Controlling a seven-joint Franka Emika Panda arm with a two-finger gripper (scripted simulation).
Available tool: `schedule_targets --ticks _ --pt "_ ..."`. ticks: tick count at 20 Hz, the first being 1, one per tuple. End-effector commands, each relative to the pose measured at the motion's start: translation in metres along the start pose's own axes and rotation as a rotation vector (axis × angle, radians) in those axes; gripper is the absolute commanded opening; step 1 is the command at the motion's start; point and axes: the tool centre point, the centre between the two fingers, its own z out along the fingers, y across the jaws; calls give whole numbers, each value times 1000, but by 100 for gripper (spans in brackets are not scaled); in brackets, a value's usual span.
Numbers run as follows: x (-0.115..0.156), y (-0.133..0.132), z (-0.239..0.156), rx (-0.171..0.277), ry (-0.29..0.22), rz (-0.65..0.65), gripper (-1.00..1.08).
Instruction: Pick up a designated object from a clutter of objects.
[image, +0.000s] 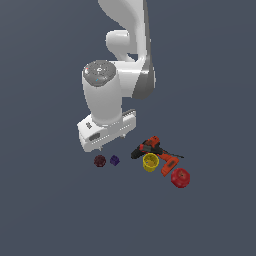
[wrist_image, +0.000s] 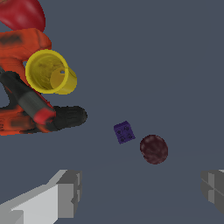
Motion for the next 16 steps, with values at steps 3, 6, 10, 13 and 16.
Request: schedule_targets --ticks 3,6,10,13,16 --pt "-4 14 21 -1 8 -90 100" --pt "-7 23 35 -2 12 -149 100" --pt "-12 35 53 -5 19 -227 100" --pt "-16 43 67 -7 23 -284 100" --pt "-20 50 79 -10 26 -334 100"
